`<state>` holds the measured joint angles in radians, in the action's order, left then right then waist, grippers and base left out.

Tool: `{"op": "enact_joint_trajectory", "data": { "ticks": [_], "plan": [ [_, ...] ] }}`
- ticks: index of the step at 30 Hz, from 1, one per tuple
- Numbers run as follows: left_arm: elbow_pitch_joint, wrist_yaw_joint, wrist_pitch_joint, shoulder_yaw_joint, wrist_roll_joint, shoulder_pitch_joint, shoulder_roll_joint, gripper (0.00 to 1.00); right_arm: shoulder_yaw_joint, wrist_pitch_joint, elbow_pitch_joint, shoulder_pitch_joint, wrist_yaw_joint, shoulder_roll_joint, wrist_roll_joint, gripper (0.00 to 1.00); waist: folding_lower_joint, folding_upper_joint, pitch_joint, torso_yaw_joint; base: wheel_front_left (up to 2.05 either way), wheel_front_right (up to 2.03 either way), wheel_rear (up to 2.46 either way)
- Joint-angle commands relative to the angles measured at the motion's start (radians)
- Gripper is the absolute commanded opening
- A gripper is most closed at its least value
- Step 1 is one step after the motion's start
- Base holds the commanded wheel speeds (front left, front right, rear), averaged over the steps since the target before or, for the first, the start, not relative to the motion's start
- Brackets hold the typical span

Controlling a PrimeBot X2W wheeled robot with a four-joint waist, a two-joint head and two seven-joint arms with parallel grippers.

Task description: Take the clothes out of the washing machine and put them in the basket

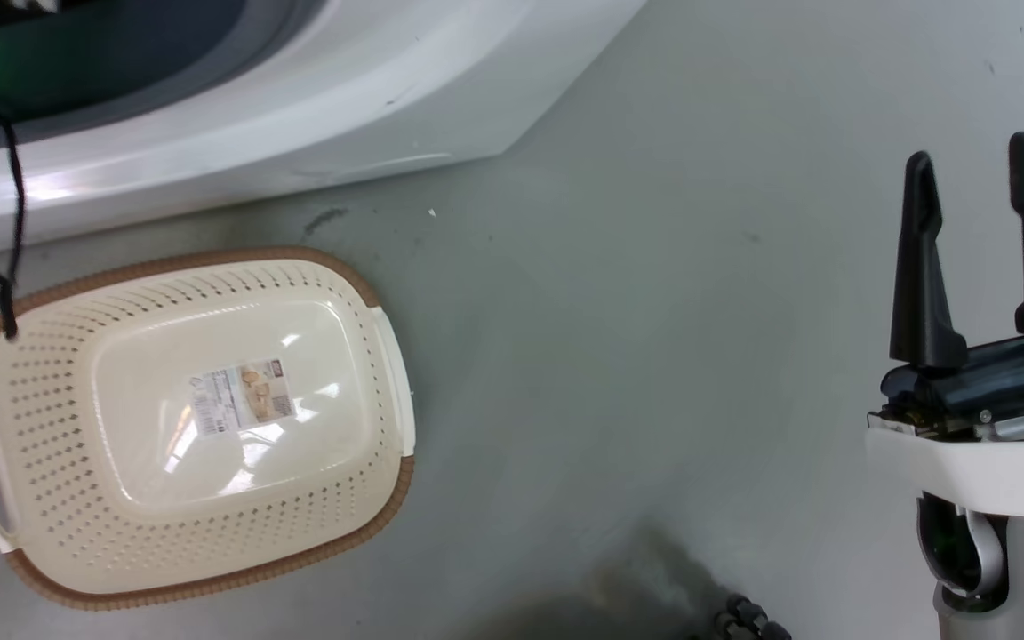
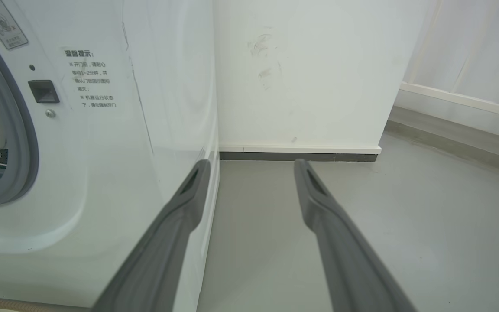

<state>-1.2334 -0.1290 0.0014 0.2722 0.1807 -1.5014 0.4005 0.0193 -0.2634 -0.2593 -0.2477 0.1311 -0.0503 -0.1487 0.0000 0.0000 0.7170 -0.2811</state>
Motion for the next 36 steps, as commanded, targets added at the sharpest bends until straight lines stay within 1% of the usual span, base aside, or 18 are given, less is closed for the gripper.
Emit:
{"op": "enact_joint_trajectory", "data": {
  "ticks": [1,8,13,17,18,21,30,36],
  "plan": [
    [0.006,0.000,-0.050,0.010,0.018,0.049,-0.011,0.00,0.001,-0.002,0.010,0.018,-0.001,0.000,0.011,1.00,0.0000,0.0000,-0.061,0.031,0.00,0.00,0.00],
    [0.025,-0.001,-0.198,0.048,0.087,0.200,-0.039,0.00,0.005,-0.002,0.036,0.064,-0.001,0.000,0.045,1.00,0.0000,0.0000,-0.178,0.065,0.00,0.00,0.00],
    [0.065,-0.001,-0.252,0.069,0.132,0.308,-0.037,0.00,0.004,-0.002,0.053,0.098,-0.001,0.000,0.059,1.00,0.0000,0.0000,-0.253,0.080,0.00,0.00,0.00],
    [0.131,-0.001,-0.265,0.093,0.155,0.398,-0.044,0.00,-0.001,-0.002,0.062,0.131,-0.001,0.000,0.075,1.00,0.0000,0.0000,-0.311,0.100,0.00,0.00,0.00],
    [0.196,-0.001,-0.268,0.108,0.170,0.462,-0.042,0.00,0.001,-0.002,0.071,0.155,-0.001,0.000,0.086,1.00,0.0000,0.0000,-0.356,0.115,0.00,0.00,0.00],
    [0.273,-0.001,-0.268,0.117,0.183,0.540,-0.044,0.00,0.005,-0.002,0.079,0.180,-0.001,0.000,0.094,1.00,0.0000,0.0000,-0.396,0.131,0.00,0.00,0.00],
    [0.474,0.001,-0.268,0.128,0.184,0.772,-0.052,0.00,0.007,-0.002,0.100,0.247,-0.001,0.000,0.108,1.00,0.0000,0.0000,-0.513,0.171,0.00,0.00,0.00],
    [0.585,0.017,-0.264,0.141,0.193,0.922,-0.042,0.00,0.007,-0.002,0.114,0.297,-0.001,0.000,0.115,1.00,0.0000,0.0000,-0.591,0.190,0.00,0.00,0.00]
  ]
}}
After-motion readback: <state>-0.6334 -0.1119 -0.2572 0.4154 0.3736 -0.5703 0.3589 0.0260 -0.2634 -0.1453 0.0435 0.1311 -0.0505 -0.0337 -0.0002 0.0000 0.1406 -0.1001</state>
